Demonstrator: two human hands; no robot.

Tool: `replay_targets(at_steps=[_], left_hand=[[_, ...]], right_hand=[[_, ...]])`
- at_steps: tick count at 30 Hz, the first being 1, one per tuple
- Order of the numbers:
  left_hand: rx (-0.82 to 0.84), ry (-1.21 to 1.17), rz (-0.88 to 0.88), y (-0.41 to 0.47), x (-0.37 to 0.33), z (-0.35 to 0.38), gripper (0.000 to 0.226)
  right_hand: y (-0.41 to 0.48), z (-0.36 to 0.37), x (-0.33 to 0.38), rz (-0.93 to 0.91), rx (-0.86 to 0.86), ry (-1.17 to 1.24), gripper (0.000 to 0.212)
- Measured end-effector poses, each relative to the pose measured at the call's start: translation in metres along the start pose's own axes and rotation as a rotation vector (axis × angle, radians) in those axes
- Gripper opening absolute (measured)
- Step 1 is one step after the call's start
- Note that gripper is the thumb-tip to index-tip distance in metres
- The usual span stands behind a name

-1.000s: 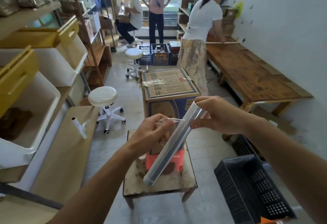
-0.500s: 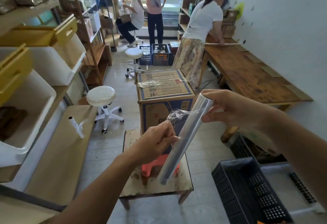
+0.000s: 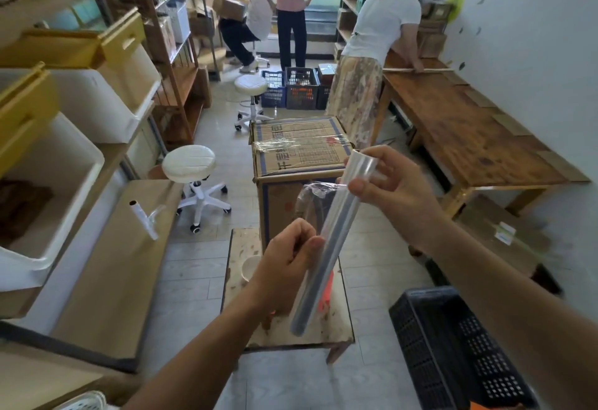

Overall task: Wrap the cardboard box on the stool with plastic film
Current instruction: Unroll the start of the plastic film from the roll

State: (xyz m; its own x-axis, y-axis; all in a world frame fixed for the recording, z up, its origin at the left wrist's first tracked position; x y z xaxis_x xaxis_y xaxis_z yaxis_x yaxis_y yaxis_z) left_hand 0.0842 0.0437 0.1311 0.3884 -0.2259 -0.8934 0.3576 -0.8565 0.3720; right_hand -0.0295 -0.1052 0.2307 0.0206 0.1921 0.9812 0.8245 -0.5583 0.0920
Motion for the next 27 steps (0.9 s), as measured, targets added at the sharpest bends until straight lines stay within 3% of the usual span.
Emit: replay_targets(at_steps=[4, 9, 15, 21, 27], left_hand=[[-0.064, -0.096, -0.028, -0.006, 0.000, -0.002, 0.022], [0.077, -0.124, -0.088, -0.009, 0.006, -0.016, 0.012], [0.275, 0.054, -0.112, -0.009, 0.005, -0.024, 0.026], [0.036, 0.030, -0.054, -0.022, 0.012, -0.009, 0.012], [0.074, 0.000, -0.095, -0.029, 0.019, 0.000, 0.013]], right_hand=[[0.006, 0.019, -0.009, -0.006, 0.067, 0.043, 0.044], [0.015, 0.013, -0.006, -0.020, 0.241, 0.054, 0.044], [0.019, 0.008, -0.002, -0.065, 0.342, 0.097, 0.042], [0.022, 0.003, 0.006, -0.082, 0.281, 0.124, 0.042], [0.023, -0.007, 0.008, -0.054, 0.303, 0.227, 0.050]])
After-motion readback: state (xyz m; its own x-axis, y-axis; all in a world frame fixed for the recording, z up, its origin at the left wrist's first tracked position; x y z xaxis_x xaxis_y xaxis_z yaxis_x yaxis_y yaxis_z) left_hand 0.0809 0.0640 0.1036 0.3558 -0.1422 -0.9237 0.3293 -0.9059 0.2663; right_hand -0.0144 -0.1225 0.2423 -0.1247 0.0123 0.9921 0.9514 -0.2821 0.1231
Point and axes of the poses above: each hand's wrist, its own y-axis towards the middle knuckle, its own z-axis out of the palm, x = y × z, the point moved 3 cm from there along y, towards the middle knuckle, and after that the axes turned 7 degrees about z, right-handed, at the moved point
